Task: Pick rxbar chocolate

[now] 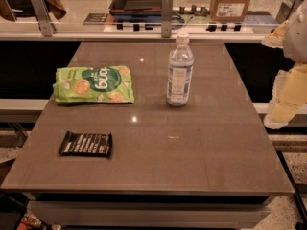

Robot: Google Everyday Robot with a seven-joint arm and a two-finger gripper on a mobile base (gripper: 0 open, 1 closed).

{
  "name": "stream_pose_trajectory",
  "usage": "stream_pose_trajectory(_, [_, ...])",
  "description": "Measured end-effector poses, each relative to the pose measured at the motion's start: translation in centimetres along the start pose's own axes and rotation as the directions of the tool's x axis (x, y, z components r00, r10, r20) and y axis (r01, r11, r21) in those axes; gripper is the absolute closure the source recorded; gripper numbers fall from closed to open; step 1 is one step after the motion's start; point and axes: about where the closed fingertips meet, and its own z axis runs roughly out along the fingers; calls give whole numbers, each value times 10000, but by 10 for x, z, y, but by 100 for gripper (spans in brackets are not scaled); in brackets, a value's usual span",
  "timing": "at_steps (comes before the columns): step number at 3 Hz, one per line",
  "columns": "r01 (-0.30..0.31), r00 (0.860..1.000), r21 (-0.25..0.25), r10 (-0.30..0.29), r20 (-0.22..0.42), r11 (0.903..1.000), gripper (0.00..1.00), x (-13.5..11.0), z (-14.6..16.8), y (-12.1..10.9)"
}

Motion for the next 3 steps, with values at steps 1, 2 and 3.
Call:
stream_pose_trajectory(1, [0, 10000, 2, 0, 1, 10000, 0, 0, 0, 0])
stream_pose_trajectory(2, [-36, 9981, -30, 38, 610, 10000, 0, -5, 5, 2])
stream_pose_trajectory(3, [21, 9866, -135, 1, 1631, 9999, 0, -19, 18, 14])
